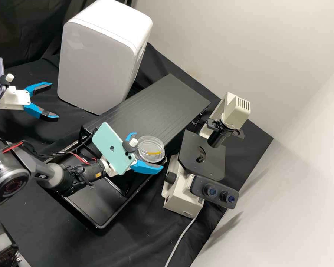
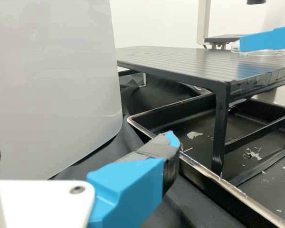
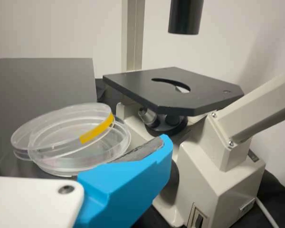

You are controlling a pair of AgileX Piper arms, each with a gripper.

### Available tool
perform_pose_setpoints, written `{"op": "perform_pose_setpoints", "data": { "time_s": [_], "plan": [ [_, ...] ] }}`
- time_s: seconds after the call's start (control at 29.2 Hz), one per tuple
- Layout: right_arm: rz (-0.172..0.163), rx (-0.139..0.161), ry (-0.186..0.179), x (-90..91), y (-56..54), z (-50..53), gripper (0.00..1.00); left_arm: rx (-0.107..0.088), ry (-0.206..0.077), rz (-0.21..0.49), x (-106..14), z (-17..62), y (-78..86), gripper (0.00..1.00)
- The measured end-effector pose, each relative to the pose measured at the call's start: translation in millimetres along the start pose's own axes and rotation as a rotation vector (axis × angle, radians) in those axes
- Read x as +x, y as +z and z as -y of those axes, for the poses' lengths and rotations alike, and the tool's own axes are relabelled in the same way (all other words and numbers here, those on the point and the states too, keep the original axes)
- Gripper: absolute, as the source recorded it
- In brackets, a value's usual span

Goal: Place the lid on the petri dish

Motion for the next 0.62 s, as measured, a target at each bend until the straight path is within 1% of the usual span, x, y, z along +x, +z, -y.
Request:
{"op": "perform_pose_setpoints", "data": {
  "time_s": [0.07, 0.21, 0.38, 0.45, 0.48, 0.51, 0.55, 0.62],
  "plan": [
    [0.003, 0.000, -0.003, 0.1, 0.4, 0.5, 1.00, 0.000, 0.001, -0.004, 0.0, -0.1, -0.4, 1.00],
    [0.004, 0.000, -0.005, 0.1, 0.5, 0.6, 1.00, -0.008, 0.005, -0.021, 0.0, -0.4, -1.9, 1.00],
    [0.009, 0.000, -0.010, 0.9, 1.9, 2.1, 1.00, -0.008, 0.005, -0.022, 0.0, -0.4, -2.0, 1.00],
    [0.018, 0.009, -0.019, 1.7, 3.7, 4.0, 1.00, -0.008, 0.005, -0.022, 0.0, -0.4, -2.0, 1.00],
    [0.017, 0.014, -0.020, 1.7, 3.7, 4.2, 1.00, -0.008, 0.005, -0.022, 0.0, -0.4, -2.0, 1.00],
    [0.019, 0.024, -0.021, 1.9, 4.0, 4.6, 1.00, -0.008, 0.005, -0.022, 0.0, -0.4, -2.0, 1.00],
    [0.017, 0.031, -0.022, 1.9, 3.9, 4.7, 0.00, -0.008, 0.005, -0.022, 0.0, -0.4, -2.0, 1.00],
    [0.016, 0.042, -0.026, 2.1, 4.3, 5.2, 0.00, -0.008, 0.005, -0.022, 0.0, -0.4, -2.0, 1.00]
  ]
}}
